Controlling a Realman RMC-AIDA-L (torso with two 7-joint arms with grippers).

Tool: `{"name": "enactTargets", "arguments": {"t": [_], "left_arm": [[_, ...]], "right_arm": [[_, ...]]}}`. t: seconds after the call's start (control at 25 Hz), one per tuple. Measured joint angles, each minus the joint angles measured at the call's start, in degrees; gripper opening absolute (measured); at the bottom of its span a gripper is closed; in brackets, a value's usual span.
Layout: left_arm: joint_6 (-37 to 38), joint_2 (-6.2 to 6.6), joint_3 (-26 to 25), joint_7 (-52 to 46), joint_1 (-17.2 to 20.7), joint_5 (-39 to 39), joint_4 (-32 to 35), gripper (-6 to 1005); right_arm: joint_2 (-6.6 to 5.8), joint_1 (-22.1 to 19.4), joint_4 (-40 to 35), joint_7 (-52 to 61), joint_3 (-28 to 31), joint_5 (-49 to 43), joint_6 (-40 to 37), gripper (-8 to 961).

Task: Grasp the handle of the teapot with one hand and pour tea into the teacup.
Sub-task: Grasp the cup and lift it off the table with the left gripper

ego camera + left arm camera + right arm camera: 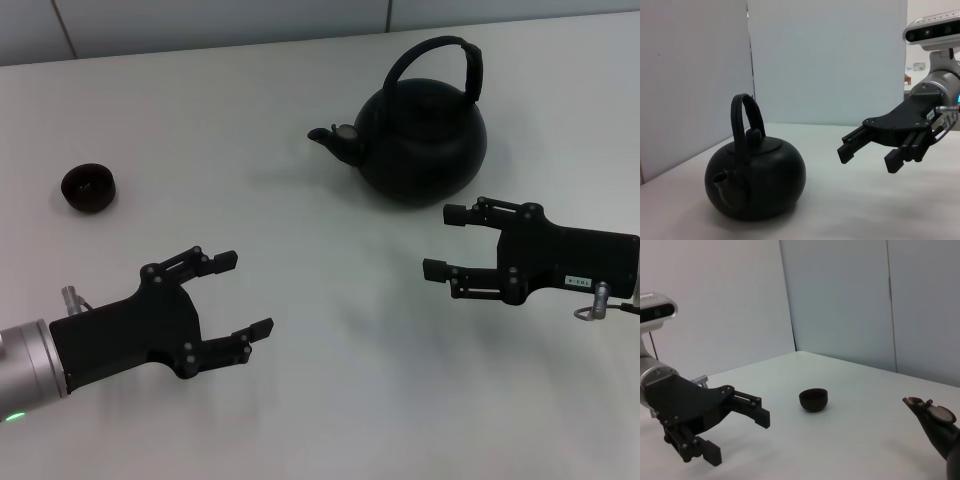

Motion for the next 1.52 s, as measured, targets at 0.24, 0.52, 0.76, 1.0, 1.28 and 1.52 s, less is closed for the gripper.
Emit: {"name": "enactTargets", "arguments": {"t": [0.24,0.52,0.76,1.0,1.28,1.52], "left_arm": [[-0.1,0.00,0.0,0.0,0.0,0.0,0.1,847],[-3.1,-2.29,-9.9,2.1,0.8,-0.5,-0.1,848],[-9.6,-3.31,-20.1,4.1,-2.3,-5.3,-4.6,848],[-20.2,-3.34,-21.4,2.8,-6.4,-5.9,-5.7,849],[-27.8,-3.02,-19.1,-2.0,-8.9,-4.6,-6.7,848],[-28.8,-2.72,-18.7,-6.1,-8.8,-1.1,-6.4,846]], "right_arm": [[0.00,0.2,0.0,0.0,0.0,0.1,0.0,804],[0.00,0.4,0.0,0.0,0.0,0.1,0.0,804],[0.00,0.2,0.1,0.1,0.3,0.1,-0.3,805],[0.00,0.2,0.0,0.2,0.1,0.0,-0.6,805],[0.00,0.3,-0.1,0.7,0.0,0.0,-0.6,805],[0.00,0.3,-0.2,0.8,0.0,-0.1,-0.6,804]]}}
